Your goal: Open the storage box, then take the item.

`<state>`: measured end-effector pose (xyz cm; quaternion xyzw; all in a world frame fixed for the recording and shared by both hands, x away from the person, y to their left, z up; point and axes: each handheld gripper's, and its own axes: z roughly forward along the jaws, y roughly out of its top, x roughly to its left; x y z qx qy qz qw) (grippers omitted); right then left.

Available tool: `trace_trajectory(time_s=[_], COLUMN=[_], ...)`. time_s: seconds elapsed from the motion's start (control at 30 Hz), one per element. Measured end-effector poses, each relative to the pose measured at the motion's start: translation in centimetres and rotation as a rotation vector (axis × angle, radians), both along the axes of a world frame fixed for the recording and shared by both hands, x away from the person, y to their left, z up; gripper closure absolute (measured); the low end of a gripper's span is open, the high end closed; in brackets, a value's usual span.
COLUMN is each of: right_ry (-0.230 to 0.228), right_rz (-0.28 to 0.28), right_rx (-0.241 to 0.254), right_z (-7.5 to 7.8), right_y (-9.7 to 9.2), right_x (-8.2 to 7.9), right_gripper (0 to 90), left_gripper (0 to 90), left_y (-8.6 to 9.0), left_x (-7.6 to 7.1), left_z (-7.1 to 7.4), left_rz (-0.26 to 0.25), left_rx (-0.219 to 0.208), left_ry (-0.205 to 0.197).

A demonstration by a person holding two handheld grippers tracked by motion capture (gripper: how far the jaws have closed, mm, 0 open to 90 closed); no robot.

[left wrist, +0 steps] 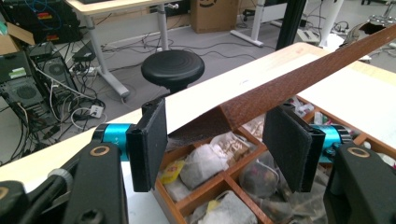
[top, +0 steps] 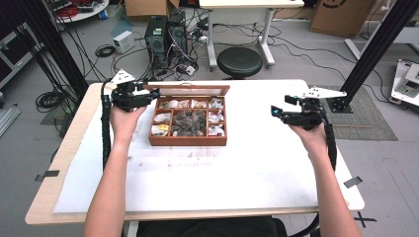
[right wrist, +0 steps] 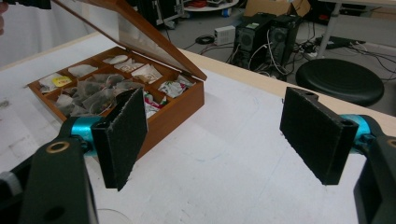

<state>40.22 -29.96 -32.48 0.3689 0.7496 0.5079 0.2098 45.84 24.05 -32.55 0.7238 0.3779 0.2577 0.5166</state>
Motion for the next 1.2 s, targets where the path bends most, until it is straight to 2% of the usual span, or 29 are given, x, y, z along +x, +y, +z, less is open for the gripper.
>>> trace_trajectory(time_s=[0.3, 0.63, 0.9, 1.2], right_ry=[-0.005, -0.010, -0.010, -0.005], right_rz=[-0.006, -0.013, -0.009, 0.034], right_rx=[0.007, 0.011, 0.009, 0.010], right_z=[0.3, 0.4, 0.5, 1.1], right_y=[-0.1, -0.2, -0.1, 1.3], right_x=[0.0, -0.3, -0.5, -0.3], right_gripper=[23.6, 23.6, 23.6, 23.6], left_gripper=[40.1, 40.1, 40.1, 40.1], left_y=[0.0, 0.0, -0.1, 0.0], left_x=[0.5, 0.3, 0.4, 0.4], left_z=[0.1, 0.2, 0.2, 0.2], left_rz=[0.015, 0.015, 0.022, 0.014], left_rx=[-0.036, -0.023, -0.032, -0.032], left_ry=[-0.005, 0.001, -0.005, -0.004])
